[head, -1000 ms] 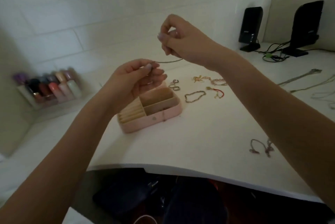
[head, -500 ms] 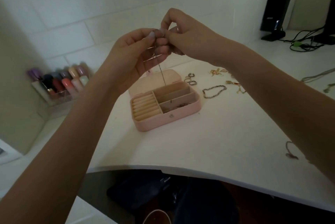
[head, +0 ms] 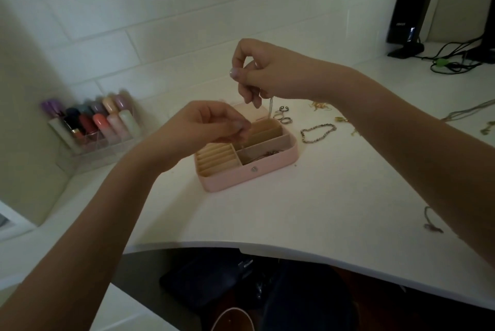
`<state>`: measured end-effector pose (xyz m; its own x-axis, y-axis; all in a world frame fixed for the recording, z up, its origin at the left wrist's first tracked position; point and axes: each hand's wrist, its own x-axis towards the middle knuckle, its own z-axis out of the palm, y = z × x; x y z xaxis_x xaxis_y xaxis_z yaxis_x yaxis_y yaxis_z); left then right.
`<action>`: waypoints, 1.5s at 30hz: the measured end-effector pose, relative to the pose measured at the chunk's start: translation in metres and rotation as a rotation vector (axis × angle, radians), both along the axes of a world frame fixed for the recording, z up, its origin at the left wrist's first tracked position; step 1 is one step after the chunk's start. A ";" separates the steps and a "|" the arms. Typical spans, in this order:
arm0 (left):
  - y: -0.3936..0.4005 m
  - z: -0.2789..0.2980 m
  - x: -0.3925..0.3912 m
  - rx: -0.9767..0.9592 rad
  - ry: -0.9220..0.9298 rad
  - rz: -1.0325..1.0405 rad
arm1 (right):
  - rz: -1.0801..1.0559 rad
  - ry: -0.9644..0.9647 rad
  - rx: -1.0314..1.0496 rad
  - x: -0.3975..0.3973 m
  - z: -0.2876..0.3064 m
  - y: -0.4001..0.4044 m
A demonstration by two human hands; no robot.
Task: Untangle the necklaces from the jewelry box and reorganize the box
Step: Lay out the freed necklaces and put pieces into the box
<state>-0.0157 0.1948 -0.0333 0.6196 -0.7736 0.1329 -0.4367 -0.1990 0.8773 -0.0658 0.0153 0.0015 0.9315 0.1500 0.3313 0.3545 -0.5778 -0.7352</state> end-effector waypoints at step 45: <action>0.009 -0.012 -0.012 0.400 -0.541 0.192 | 0.052 0.116 -0.109 -0.008 0.002 -0.011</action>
